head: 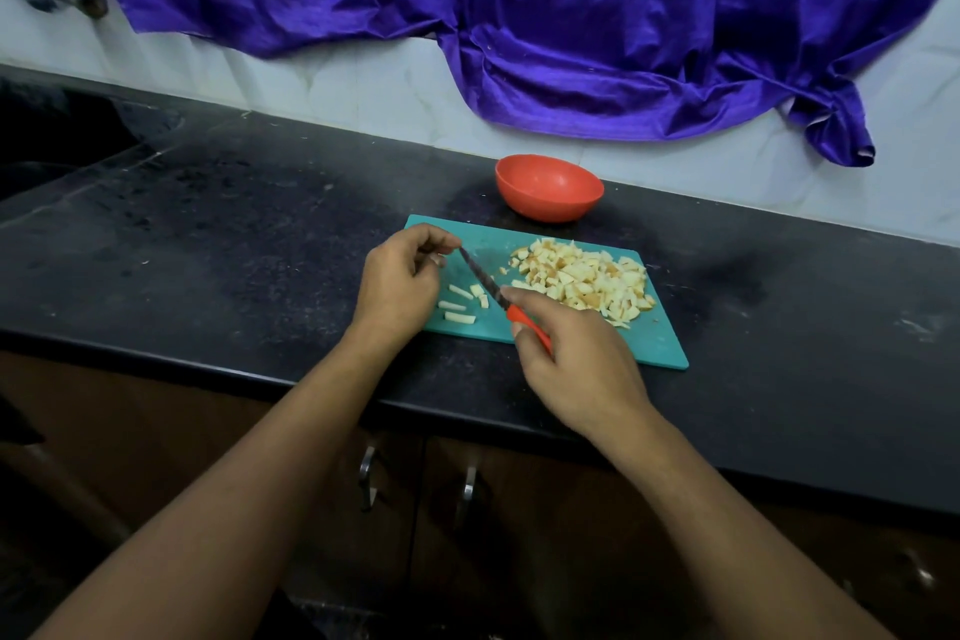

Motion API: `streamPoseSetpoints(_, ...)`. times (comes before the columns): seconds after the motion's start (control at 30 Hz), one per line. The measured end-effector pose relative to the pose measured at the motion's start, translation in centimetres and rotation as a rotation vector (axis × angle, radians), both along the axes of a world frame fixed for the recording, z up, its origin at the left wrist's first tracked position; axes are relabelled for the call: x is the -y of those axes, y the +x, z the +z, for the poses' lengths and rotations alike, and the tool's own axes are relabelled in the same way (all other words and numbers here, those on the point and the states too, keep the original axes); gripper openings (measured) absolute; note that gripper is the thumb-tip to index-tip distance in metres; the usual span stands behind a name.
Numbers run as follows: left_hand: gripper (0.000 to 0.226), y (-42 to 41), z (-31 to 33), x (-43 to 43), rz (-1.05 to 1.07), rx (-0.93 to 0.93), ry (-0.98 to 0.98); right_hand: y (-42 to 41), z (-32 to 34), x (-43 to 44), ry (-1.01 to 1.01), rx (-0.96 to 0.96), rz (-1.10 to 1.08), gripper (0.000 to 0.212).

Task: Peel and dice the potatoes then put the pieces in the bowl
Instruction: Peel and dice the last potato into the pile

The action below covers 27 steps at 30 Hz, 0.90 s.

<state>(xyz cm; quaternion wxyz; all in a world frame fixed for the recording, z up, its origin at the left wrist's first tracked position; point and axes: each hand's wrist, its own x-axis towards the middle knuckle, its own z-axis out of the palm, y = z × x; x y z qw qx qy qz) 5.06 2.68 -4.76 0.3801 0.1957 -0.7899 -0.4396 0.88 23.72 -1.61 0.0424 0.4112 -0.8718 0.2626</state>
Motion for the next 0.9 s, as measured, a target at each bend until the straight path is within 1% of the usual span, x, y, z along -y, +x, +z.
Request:
streamPoseSetpoints(0.2, 0.036, -0.2, -0.3, 0.4, 0.048, -0.035, 0.012, -0.6, -0.4, -1.3, 0.004, -0.044, 0.104, 0.041)
streamPoseSetpoints(0.27, 0.037, -0.1, -0.1, 0.3, 0.062, -0.028, 0.008, -0.4, -0.5, -1.4, 0.017, -0.061, 0.095, 0.042)
streamPoseSetpoints(0.33, 0.032, 0.1, 0.1, 0.1, 0.079, -0.022, -0.004, -0.5, -0.7, -1.4, -0.009, -0.06, 0.025, 0.042)
streamPoseSetpoints(0.43, 0.029, 0.4, 0.1, -0.2, 0.053, 0.068, -0.093, -0.9, -0.8, -1.4, -0.049, -0.013, -0.079, 0.044)
streamPoseSetpoints(0.5, 0.027, 0.3, 0.1, -0.4, 0.023, 0.157, -0.187, -0.8, -0.7, -1.4, -0.004, -0.017, -0.087, 0.044)
streamPoseSetpoints(0.57, 0.026, 0.0, 0.1, -0.4, 0.011, 0.185, -0.235, -0.4, -0.4, -1.2, 0.022, -0.014, -0.083, 0.044)
streamPoseSetpoints(0.9, 0.023, 0.2, 0.1, -0.4, 0.06, 0.138, -0.121, 1.0, -0.1, 0.3, 0.084, -0.063, -0.083, 0.043)
